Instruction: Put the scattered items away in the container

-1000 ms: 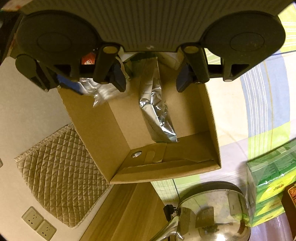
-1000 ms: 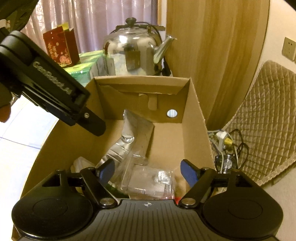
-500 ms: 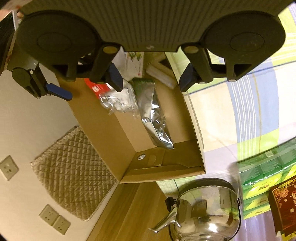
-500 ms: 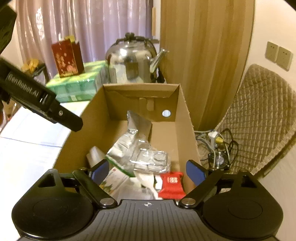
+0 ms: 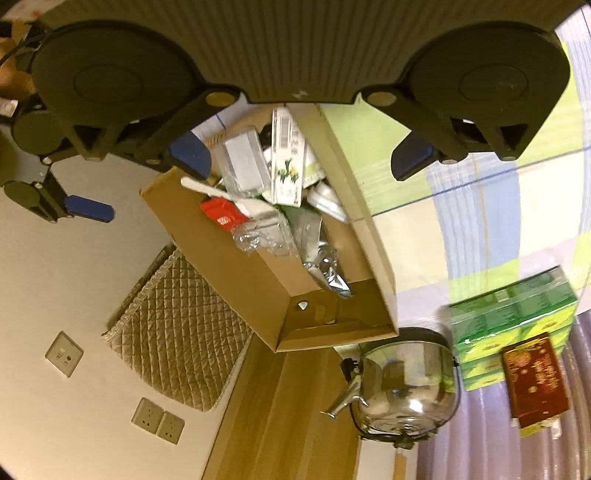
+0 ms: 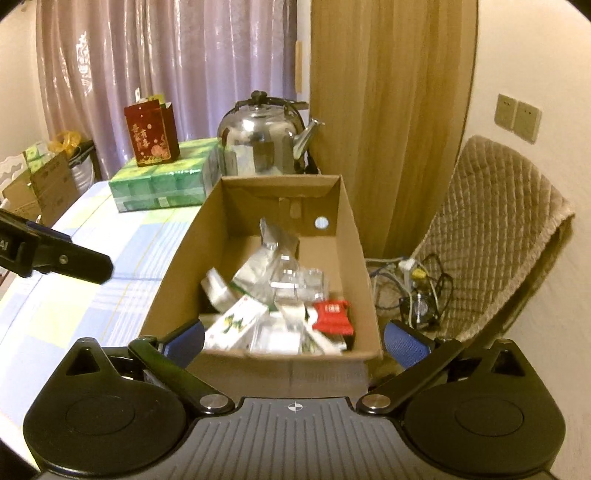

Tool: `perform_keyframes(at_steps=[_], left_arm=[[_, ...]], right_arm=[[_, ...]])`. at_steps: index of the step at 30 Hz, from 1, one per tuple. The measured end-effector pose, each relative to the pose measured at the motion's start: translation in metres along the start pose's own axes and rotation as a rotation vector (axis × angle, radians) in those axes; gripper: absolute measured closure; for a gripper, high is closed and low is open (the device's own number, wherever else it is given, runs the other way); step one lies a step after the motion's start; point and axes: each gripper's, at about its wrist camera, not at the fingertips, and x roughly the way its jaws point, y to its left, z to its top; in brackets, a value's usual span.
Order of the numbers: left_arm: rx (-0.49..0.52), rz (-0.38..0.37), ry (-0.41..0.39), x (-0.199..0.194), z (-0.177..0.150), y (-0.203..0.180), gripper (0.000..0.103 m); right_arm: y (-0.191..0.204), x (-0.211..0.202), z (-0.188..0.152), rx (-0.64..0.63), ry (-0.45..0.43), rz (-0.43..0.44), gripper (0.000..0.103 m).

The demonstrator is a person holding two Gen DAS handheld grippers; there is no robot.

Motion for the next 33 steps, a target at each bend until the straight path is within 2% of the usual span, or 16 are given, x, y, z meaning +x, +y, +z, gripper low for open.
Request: perform_keyframes(at_steps=[8,11,25,33], left_arm=[[-0.072,0.051,-0.076,-0.040,-0.046,-0.008,0.001],[-0.118,0.044,-0.086,-0.048,-0.060,-0.010,0.001],[-0.101,0.177,-0.114,-0.076,-0.103,-0.042,0.001],[-0.140,0.166,-0.111,-0.088,-0.128,-0.045,0.001]], right_arm=[[0.001,-0.032,-0.023,0.047,0.012,0.013,0.002],[0.002,-0.044,-0.030,0.055,0.012,0.018,0.002],[0.015,-0.091,-0.052,0.059,-0.016,0.012,0.002],[0.027,-0.107,-0.058,0.046,-0.027,0.007,0.002]])
